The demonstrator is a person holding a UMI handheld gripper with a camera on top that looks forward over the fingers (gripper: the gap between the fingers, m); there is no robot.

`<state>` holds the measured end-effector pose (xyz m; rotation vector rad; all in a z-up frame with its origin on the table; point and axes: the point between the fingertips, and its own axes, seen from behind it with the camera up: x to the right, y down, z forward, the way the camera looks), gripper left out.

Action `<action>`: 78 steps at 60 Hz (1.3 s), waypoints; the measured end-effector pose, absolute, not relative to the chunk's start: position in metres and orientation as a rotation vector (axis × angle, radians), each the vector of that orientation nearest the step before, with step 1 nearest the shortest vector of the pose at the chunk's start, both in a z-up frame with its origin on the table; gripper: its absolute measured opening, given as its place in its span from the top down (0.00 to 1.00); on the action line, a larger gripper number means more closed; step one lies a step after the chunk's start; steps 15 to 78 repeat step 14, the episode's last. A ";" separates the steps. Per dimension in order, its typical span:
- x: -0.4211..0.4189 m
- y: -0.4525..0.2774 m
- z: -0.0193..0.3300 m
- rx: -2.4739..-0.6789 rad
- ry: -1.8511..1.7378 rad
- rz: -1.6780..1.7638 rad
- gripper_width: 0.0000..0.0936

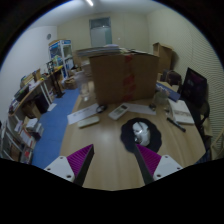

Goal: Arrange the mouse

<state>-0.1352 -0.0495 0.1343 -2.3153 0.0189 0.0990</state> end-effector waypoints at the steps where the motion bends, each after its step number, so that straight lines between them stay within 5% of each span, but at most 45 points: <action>1: -0.143 -0.058 0.137 -2.317 0.015 0.112 0.11; 14: -0.232 -0.122 0.168 -2.314 -0.023 0.227 0.09; 78: -0.232 -0.122 0.168 -2.314 -0.023 0.227 0.09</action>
